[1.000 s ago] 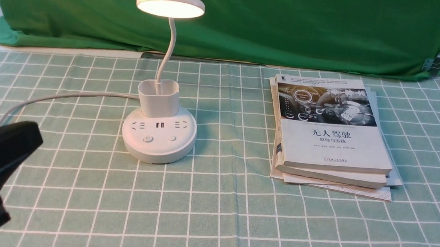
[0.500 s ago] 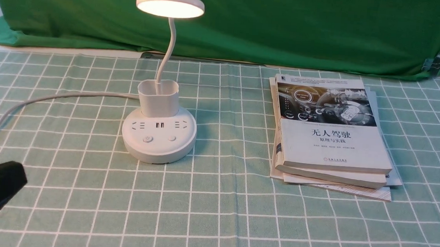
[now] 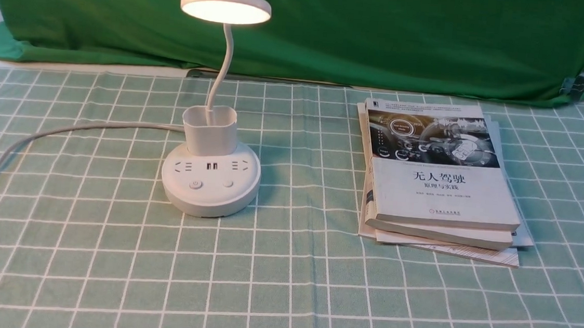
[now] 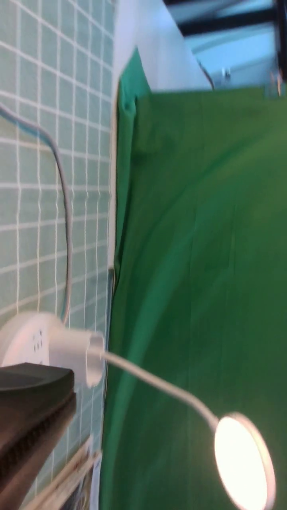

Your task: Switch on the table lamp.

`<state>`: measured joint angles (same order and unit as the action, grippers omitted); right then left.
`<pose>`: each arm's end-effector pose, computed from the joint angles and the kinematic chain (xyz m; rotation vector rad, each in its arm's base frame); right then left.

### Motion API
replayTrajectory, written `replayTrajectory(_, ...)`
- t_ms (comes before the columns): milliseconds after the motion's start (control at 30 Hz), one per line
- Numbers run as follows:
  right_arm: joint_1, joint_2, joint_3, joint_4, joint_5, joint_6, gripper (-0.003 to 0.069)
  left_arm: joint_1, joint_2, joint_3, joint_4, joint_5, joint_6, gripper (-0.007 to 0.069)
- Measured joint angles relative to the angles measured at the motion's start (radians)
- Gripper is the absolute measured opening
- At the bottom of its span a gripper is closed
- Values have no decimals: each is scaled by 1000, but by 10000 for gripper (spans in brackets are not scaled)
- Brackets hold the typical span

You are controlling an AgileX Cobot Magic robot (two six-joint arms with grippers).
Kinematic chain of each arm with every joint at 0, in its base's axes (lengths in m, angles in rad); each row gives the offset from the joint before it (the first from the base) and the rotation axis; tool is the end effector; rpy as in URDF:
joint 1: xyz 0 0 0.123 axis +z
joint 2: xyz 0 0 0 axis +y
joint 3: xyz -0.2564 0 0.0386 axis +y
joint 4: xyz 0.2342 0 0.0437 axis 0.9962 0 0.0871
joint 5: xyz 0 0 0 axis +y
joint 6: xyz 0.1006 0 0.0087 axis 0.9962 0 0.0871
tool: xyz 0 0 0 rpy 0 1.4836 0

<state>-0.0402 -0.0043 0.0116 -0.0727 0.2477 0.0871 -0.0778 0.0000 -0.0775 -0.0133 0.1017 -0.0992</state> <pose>0.0774 -0.0049 0.1856 0.0624 1.7369 -0.0328 0.0743 -0.0059 0.2296 -0.0251 1.5095 -0.1537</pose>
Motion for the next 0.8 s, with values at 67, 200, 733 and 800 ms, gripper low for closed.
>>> replayTrajectory(67,0,0,0,0,0,0,239,20,-1,50,-4,-42,0,0)
replayTrajectory(200,0,0,0,0,-1,0,239,21,-3,83,-40,95,-6,0)
replayTrajectory(733,0,0,0,0,0,0,239,14,-3,83,-44,129,177,0)
replayTrajectory(800,0,0,0,0,0,0,239,14,-3,83,-44,129,178,0)
